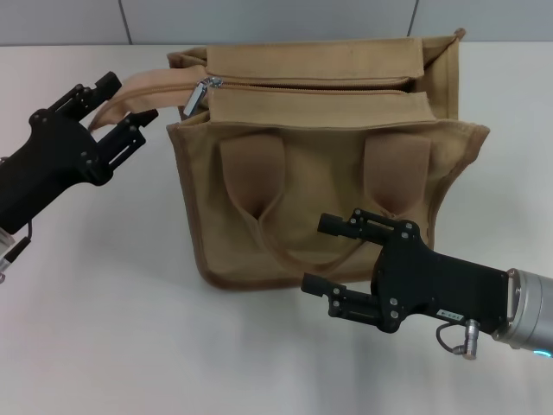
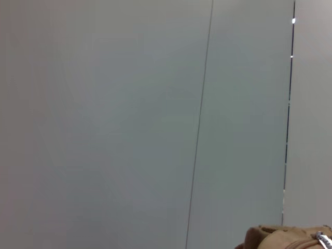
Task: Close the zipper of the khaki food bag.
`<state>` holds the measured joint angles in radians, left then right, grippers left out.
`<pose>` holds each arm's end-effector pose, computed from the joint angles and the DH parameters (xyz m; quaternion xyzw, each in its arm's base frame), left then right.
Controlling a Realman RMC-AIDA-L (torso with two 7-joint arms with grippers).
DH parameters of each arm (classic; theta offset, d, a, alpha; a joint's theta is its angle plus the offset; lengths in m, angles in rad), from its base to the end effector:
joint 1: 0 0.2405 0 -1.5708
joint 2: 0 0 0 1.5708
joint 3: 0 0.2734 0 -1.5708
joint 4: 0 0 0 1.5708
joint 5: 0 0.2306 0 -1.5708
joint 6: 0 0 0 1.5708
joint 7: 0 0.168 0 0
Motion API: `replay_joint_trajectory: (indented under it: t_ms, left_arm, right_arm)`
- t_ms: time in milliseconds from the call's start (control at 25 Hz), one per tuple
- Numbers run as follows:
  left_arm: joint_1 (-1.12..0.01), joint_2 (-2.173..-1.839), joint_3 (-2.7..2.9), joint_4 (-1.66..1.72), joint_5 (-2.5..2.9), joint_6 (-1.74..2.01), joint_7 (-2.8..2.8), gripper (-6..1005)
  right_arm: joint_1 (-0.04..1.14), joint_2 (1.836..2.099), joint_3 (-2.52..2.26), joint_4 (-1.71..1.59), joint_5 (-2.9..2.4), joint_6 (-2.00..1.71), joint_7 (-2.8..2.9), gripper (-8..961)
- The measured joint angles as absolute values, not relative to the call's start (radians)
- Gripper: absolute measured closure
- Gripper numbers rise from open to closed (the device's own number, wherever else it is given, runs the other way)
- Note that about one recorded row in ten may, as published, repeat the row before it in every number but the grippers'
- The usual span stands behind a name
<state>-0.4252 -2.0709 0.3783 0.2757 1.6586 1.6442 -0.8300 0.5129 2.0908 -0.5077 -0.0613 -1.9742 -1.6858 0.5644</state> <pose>-0.3102 0.3291 -0.0104 -0.8146 -0.1695 -0.4413 0.3362 0.2638 0.2732 -0.1067 -0.9034 0.0661 0.4017 0.1347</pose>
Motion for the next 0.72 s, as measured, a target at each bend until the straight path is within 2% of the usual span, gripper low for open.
replay_joint_trajectory:
  t_ms: [160, 360, 720]
  left_arm:
    - [-0.423, -2.072, 0.378, 0.274, 1.658, 1.637, -0.83, 527]
    - [-0.418, -2.072, 0.42, 0.279, 1.662, 1.629, -0.817, 296]
    - [-0.415, -2.074, 0.434, 0.276, 1.653, 1.664, -0.74, 267]
  right_arm:
    - [0.515, 2.091, -0.508, -0.061, -1.974, -1.679, 0.564, 250]
    - [0.515, 2.091, -0.508, -0.061, -1.974, -1.675, 0.564, 251]
    - [0.515, 2.091, -0.508, -0.06, -1.974, -1.673, 0.564, 250]
